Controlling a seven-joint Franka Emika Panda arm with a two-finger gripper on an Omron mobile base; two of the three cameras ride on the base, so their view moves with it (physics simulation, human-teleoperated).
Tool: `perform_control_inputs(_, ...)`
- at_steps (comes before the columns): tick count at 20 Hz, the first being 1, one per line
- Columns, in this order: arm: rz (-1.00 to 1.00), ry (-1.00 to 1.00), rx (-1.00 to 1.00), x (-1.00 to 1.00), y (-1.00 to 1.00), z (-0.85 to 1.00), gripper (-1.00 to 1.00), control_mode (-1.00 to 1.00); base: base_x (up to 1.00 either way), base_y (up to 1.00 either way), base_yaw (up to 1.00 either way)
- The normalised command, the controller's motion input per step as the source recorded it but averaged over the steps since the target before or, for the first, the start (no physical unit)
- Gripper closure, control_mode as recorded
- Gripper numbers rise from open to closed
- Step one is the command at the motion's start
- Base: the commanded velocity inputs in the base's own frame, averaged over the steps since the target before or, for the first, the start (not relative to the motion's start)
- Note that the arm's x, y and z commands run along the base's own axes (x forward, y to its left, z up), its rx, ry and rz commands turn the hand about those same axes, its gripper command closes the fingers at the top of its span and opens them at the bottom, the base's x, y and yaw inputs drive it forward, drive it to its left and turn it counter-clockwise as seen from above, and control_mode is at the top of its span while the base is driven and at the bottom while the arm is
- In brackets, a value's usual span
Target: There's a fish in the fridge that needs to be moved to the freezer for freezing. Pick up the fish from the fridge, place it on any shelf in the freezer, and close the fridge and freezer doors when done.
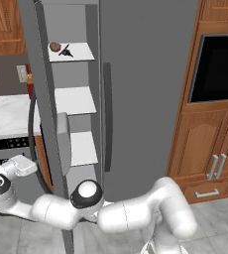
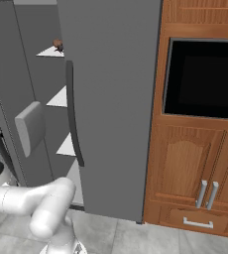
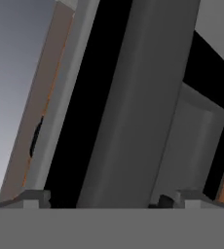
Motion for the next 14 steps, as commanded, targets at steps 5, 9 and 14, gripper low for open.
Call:
perform_control_inputs(5, 0.0, 0.0, 0.08, 0.08, -0.95, 0.0, -1.0, -1.0, 0.0, 0.0, 0.0)
perform_control_inputs(9, 0.0, 0.0, 0.11, 0.16, -0.99, 0.0, -1.0, -1.0, 0.0, 0.0, 0.0)
perform_control_inputs(14, 0.0, 0.0, 0.13, 0.16, -1.0, 0.0, -1.0, -1.0, 0.0, 0.0, 0.0)
